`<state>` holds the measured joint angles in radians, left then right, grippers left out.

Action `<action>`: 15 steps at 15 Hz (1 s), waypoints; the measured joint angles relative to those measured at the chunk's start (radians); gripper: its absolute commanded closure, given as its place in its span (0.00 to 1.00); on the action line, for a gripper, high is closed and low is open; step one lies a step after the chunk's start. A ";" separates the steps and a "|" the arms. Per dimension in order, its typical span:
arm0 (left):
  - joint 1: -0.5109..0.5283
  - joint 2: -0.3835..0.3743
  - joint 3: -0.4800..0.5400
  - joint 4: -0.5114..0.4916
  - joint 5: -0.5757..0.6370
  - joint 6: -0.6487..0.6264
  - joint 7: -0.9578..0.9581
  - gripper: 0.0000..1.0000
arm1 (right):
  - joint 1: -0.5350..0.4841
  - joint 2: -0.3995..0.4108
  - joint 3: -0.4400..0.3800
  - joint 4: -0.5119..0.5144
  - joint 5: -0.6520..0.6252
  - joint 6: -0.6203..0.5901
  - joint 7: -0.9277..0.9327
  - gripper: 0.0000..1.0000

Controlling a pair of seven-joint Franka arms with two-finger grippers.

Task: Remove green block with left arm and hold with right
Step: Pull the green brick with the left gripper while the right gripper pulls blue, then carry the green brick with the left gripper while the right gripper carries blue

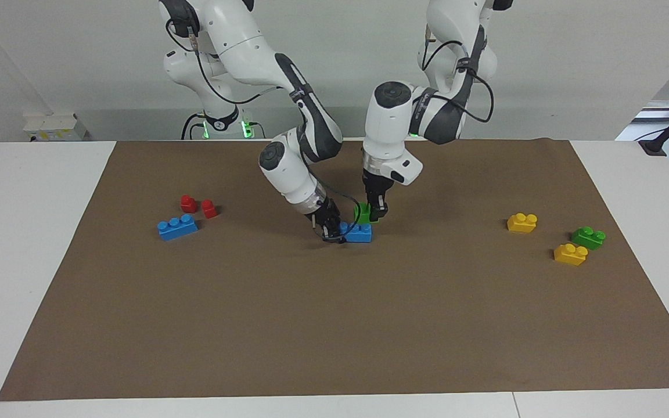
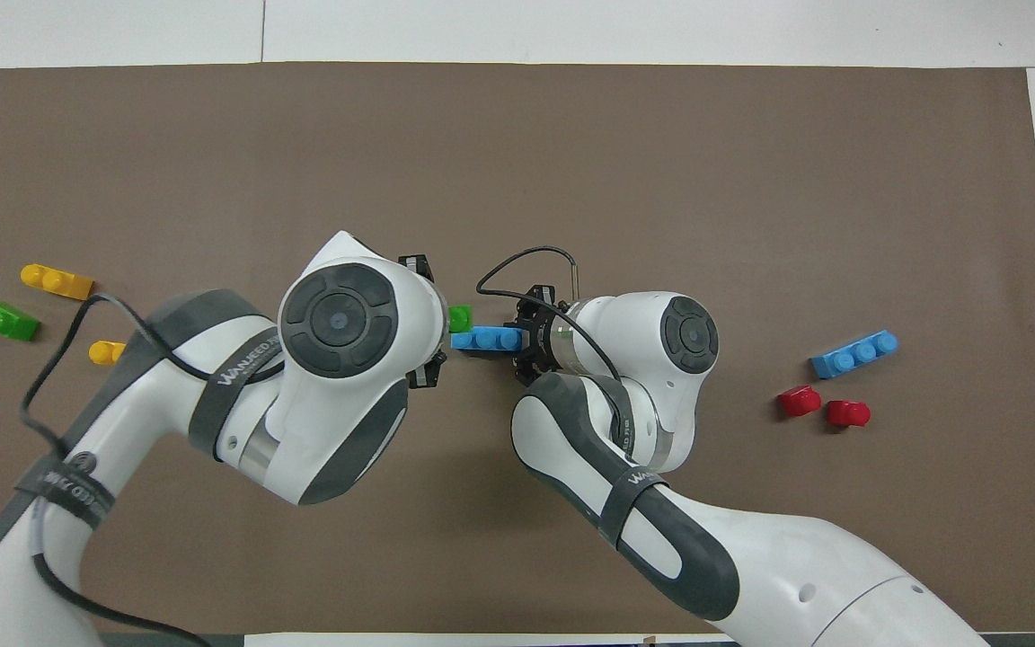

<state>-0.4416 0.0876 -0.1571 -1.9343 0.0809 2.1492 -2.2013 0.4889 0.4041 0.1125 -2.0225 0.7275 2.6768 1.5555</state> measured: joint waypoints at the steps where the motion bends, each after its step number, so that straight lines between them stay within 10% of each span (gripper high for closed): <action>1: 0.023 -0.024 0.001 0.000 0.000 -0.020 0.049 1.00 | -0.003 0.000 -0.001 0.002 0.000 -0.008 0.000 1.00; 15: 0.477 -0.041 0.016 -0.003 -0.118 -0.036 0.931 1.00 | -0.674 -0.176 -0.023 0.030 -0.124 -0.576 -0.459 1.00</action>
<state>0.0356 0.0467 -0.1407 -1.9368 -0.0366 2.1127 -1.2704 -0.1849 0.2283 0.0895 -1.9926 0.6032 2.1007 1.0960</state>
